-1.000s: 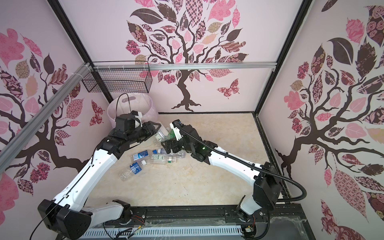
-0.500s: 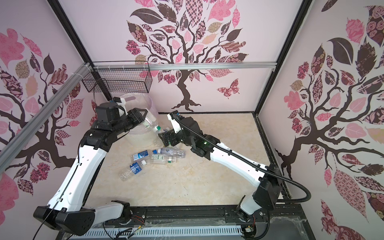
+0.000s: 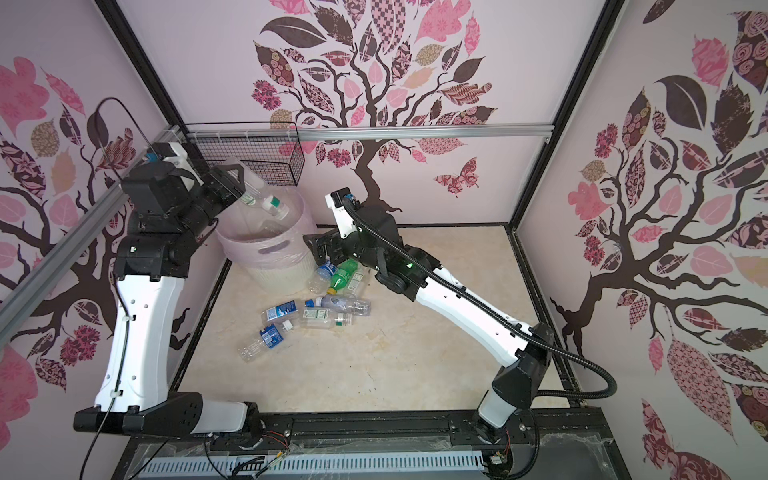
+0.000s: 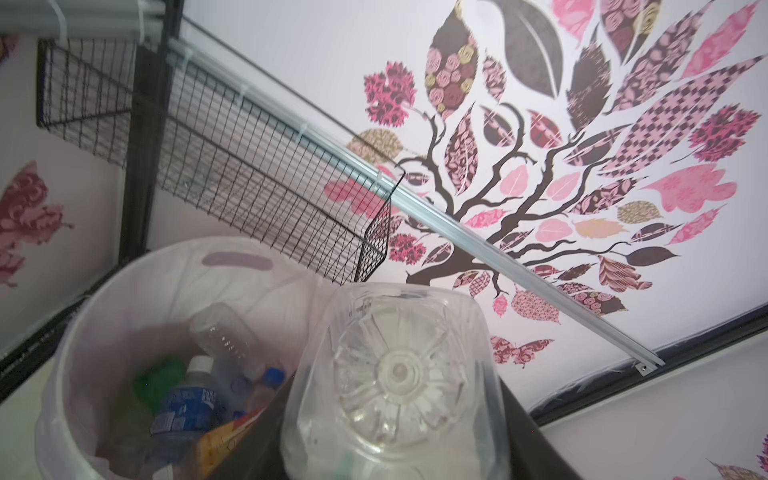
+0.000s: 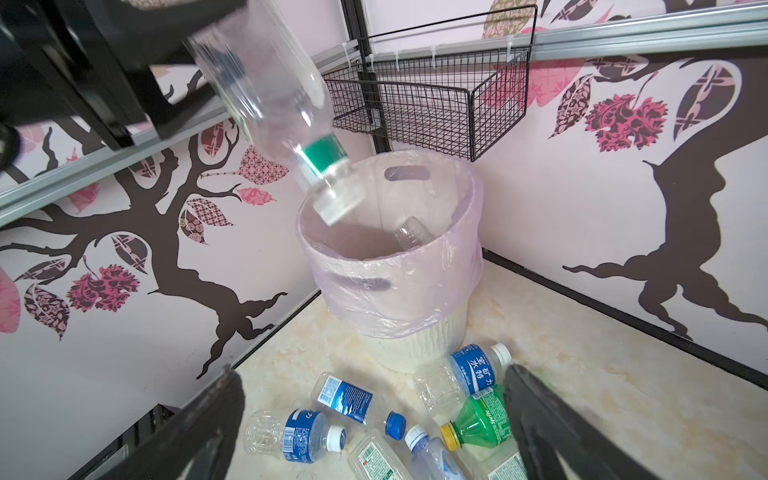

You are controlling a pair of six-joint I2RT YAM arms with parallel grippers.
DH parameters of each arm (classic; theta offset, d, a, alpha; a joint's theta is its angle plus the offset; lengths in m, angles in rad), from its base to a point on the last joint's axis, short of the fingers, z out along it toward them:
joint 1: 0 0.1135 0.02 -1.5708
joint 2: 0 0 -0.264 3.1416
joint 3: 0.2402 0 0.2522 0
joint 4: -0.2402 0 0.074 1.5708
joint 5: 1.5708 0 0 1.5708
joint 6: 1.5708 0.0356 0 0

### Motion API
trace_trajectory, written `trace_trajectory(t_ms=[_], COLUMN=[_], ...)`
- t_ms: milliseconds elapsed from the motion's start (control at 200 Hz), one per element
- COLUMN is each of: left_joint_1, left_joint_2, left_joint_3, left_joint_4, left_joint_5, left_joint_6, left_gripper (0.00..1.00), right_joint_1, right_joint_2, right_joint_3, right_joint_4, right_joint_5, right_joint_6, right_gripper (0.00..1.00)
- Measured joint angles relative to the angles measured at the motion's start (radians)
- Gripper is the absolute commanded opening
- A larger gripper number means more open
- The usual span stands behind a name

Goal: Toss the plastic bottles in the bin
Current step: 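Carry the clear bottle over the bin with the left gripper while the right releases, then return the left gripper from the bin while the right lowers toward the bottles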

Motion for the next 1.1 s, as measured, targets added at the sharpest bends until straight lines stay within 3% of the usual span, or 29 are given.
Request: trace_trajectory(t_ms=[235,380,445,560,650,965,1100], left_joint_1=[0.005,0.062,0.098,0.133,0.136,0.099,0.069], left_joint_2=[0.006,0.090,0.171,0.330,0.384,0.116,0.066], left_joint_3=[0.085,0.065,0.075,0.106,0.103,-0.075,-0.121], left_joint_4=[0.030,0.016,-0.024,-0.132,-0.204,-0.133,-0.101], left_joint_5=[-0.110,-0.088,-0.059,-0.033,0.003,0.107,0.117], left_joint_6=[0.102,0.098,0.083,0.063,0.044,0.017,0.013], left_gripper=[0.52,0.57,0.65,0.96,0.97,0.97,0.97], right_joint_1=[0.000,0.000,0.000,0.000,0.000,0.000,0.000], right_joint_2=[0.002,0.002,0.002,0.001,0.000,-0.002,-0.007], right_joint_3=[-0.006,-0.030,-0.047,-0.090,-0.117,-0.168,-0.174], right_joint_4=[-0.003,0.003,0.008,0.009,0.010,0.025,0.028], right_joint_5=[0.000,-0.001,-0.001,-0.003,-0.004,-0.011,-0.010], right_joint_6=[-0.003,-0.002,-0.002,-0.002,0.002,0.026,0.036], right_gripper=[0.99,0.99,0.99,1.00,0.99,1.00,0.99])
